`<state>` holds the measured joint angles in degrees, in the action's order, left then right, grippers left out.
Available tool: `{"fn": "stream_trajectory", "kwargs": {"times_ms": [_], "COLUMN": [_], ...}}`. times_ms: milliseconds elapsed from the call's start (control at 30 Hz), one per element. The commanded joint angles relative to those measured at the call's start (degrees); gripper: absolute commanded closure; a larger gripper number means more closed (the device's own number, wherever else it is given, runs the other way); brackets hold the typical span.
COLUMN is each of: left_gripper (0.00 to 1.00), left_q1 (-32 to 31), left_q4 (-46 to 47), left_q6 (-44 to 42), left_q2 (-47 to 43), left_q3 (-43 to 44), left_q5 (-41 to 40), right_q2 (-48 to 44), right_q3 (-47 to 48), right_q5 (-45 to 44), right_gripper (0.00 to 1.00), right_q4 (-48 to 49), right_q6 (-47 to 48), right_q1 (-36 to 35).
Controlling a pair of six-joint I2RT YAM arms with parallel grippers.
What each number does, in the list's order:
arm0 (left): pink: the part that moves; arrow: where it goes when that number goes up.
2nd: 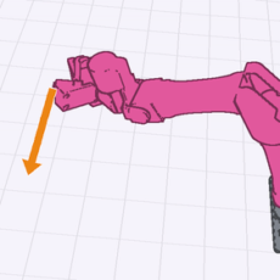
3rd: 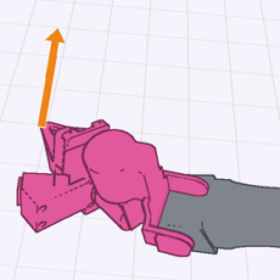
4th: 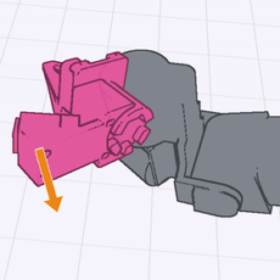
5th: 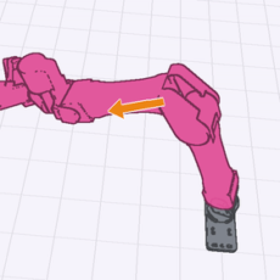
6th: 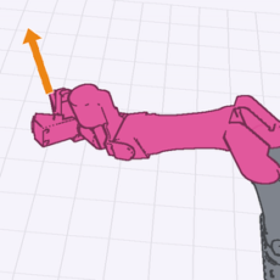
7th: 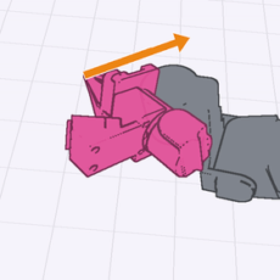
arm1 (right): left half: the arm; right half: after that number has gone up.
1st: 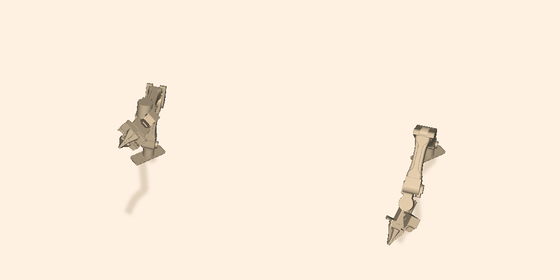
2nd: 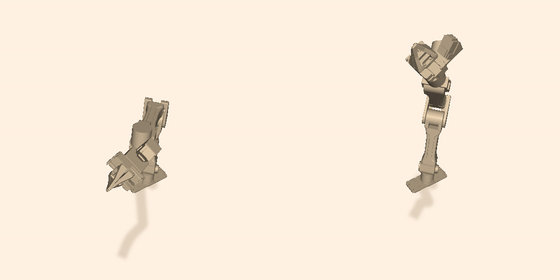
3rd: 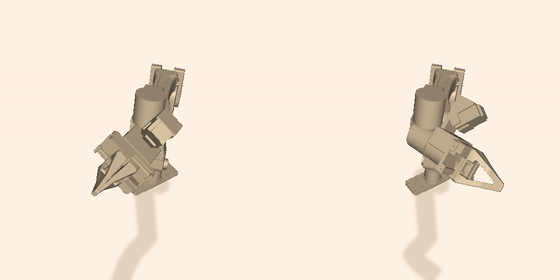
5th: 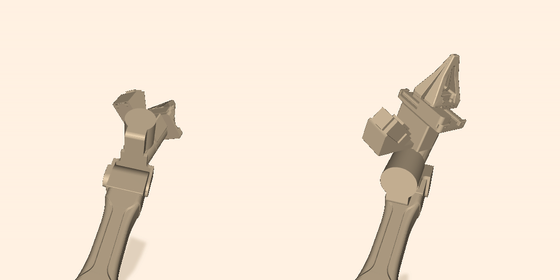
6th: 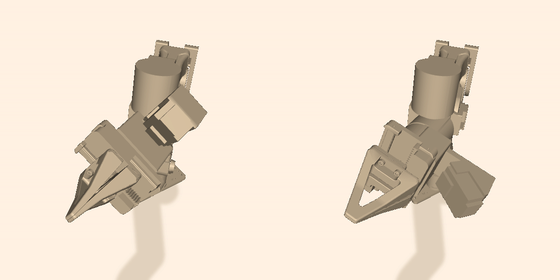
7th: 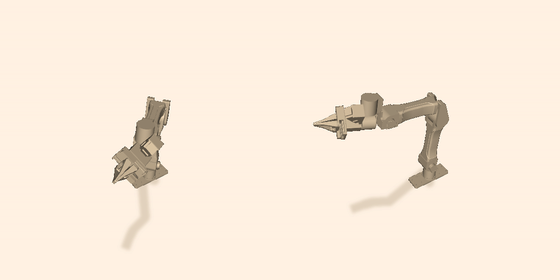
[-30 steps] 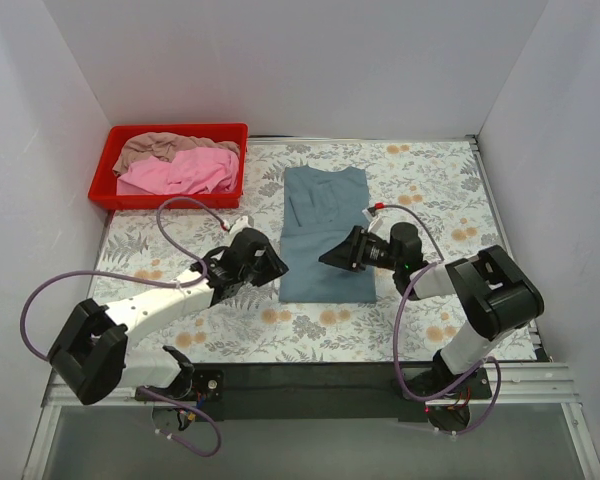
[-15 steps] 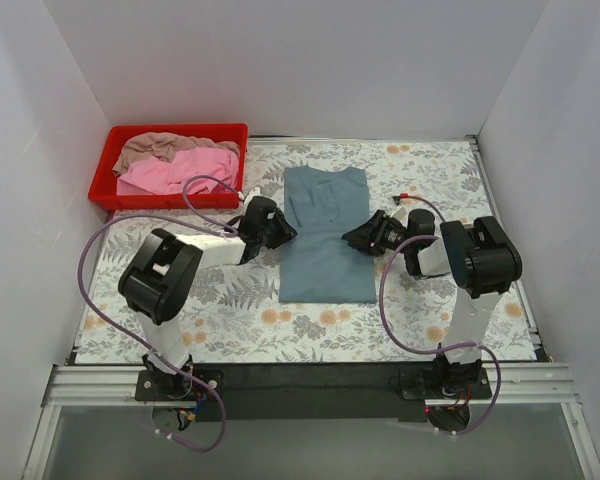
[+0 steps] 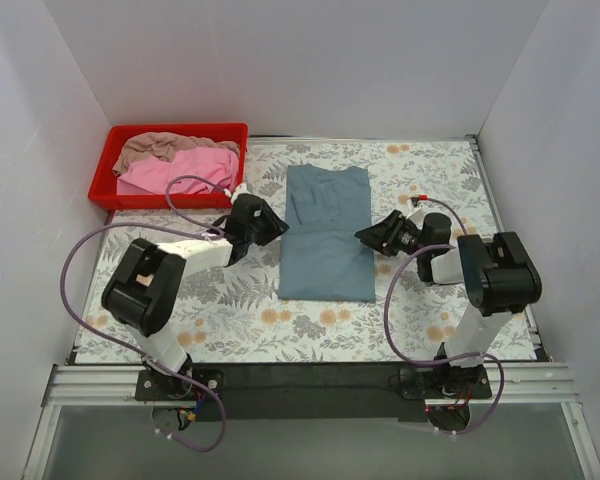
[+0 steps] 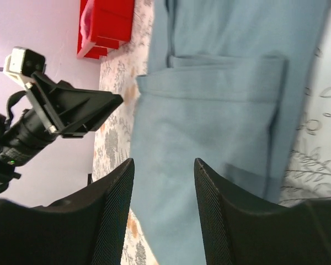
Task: Fold and stack the t-shirts
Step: Fold the tshirt
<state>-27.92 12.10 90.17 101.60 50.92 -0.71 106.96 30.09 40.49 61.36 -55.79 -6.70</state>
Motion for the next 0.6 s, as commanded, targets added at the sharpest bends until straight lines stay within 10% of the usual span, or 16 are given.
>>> {"fn": "stream_trajectory", "kwargs": {"times_ms": [0,267,567], "left_gripper": [0.69,0.5,0.36], "left_q1": [0.24,-2.04,-13.19], "left_q4": [-6.62,-27.19,-44.44], "left_q6": [-3.95,-8.43,-4.4], "left_q2": [-12.09,-25.74,-30.5], "left_q3": [0.76,1.55,0.42], "left_q5": [-4.73,-11.5,-17.03], "right_q2": [-12.43,-33.55,-42.0], "right_q3": [0.5,6.91,8.15], "right_q5": [-3.47,-23.5,-43.12], "right_gripper": [0.46,0.43,0.4], "right_q4": [-14.12,-69.98,-91.51], "right_q6": [8.57,30.38,32.5], "right_q1": [0.02,-5.24,-21.24]}}
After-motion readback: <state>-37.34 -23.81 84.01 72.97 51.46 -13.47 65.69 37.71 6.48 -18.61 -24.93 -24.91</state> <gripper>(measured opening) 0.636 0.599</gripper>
